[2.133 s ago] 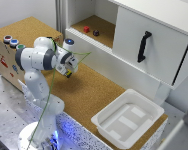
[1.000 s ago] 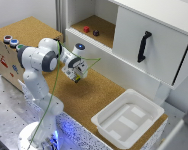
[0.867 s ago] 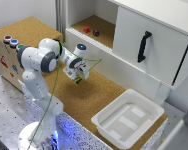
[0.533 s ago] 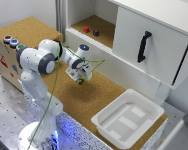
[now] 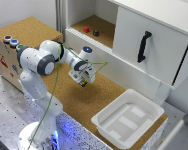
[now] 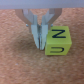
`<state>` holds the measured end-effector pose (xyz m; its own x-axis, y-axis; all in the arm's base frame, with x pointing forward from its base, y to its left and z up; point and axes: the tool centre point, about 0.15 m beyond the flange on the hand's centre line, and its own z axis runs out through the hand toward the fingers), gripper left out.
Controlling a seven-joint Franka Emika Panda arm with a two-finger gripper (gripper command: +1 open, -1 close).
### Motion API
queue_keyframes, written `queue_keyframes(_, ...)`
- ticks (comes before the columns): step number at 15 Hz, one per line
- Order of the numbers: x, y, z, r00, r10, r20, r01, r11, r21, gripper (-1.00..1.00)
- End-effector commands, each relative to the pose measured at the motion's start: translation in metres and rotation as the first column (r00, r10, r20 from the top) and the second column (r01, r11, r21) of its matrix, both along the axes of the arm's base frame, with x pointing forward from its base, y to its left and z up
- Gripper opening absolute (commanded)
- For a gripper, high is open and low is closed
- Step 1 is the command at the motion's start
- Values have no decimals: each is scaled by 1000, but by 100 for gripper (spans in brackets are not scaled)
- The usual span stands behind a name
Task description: Slide the yellow block to the right
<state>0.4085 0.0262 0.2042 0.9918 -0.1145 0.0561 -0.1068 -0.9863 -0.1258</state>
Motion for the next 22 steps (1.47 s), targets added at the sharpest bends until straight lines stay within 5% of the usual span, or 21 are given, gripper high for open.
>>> queue_keyframes(1,-12,-60,0,1000,-15,12,15,1000,6,-100)
queue_keyframes(13,2,-146,24,994,-50,95,53,998,-39,-100)
queue_keyframes(22,4,-150,22,994,17,107,-26,996,84,-100)
